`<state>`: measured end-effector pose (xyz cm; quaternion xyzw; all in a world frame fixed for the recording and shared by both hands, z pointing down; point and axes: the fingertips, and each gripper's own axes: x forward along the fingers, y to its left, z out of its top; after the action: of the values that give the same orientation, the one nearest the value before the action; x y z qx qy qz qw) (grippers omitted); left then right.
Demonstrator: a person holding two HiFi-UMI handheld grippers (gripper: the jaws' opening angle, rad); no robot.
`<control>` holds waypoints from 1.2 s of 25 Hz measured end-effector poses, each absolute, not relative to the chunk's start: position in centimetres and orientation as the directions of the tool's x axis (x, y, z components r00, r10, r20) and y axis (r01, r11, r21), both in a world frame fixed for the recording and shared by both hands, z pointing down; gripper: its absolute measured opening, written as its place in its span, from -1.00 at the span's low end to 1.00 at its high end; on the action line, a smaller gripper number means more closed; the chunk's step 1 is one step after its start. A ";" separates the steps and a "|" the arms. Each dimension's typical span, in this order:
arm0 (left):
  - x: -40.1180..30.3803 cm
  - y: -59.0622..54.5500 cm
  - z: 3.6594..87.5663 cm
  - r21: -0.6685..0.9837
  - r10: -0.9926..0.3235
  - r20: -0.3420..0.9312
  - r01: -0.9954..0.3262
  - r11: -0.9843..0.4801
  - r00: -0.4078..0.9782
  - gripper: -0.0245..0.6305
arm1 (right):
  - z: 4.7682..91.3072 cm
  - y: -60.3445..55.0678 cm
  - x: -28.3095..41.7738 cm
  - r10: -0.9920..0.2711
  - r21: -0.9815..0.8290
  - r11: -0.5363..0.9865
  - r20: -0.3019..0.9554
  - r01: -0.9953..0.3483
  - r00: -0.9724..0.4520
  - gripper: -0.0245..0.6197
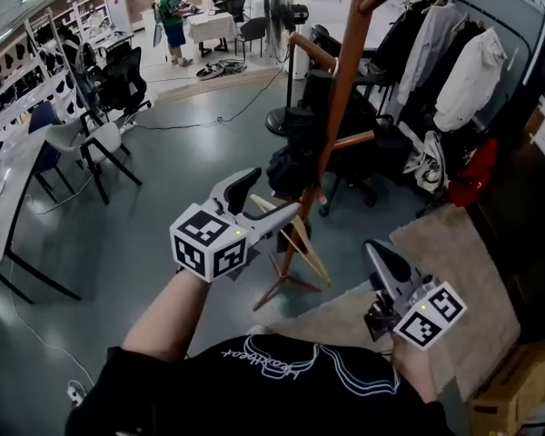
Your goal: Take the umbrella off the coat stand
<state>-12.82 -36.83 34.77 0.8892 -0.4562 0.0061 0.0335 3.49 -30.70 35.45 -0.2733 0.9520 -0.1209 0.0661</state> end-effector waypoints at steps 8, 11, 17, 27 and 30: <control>-12.4 -43.6 34.7 0.016 -0.733 0.073 -0.736 -0.677 0.676 0.25 | 34.4 -34.4 2.6 -0.620 -0.264 0.767 -0.070 -0.585 -0.782 -0.91; -11.8 -45.1 34.8 -0.016 -0.699 0.077 -0.700 -0.713 0.711 0.25 | 33.6 -34.9 2.5 -0.644 -0.254 0.751 -0.082 -0.609 -0.760 -0.91; -10.7 -47.2 34.7 -0.044 -0.635 0.068 -0.633 -0.773 0.770 0.25 | 32.3 -35.4 3.2 -0.687 -0.226 0.720 -0.098 -0.656 -0.720 -0.91; -10.1 -47.5 35.3 -0.009 -0.561 0.056 -0.562 -0.827 0.826 -0.11 | 31.4 -36.0 3.4 -0.715 -0.214 0.694 -0.090 -0.687 -0.694 -0.91; -10.2 -47.6 35.2 -0.002 -0.555 0.052 -0.556 -0.831 0.830 -0.14 | 31.6 -36.4 3.2 -0.718 -0.218 0.690 -0.081 -0.690 -0.692 -0.91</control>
<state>-10.24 -47.56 35.23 0.9565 -0.2904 0.0249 0.0067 3.19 -36.42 31.64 -0.3844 0.9157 -0.0851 0.0801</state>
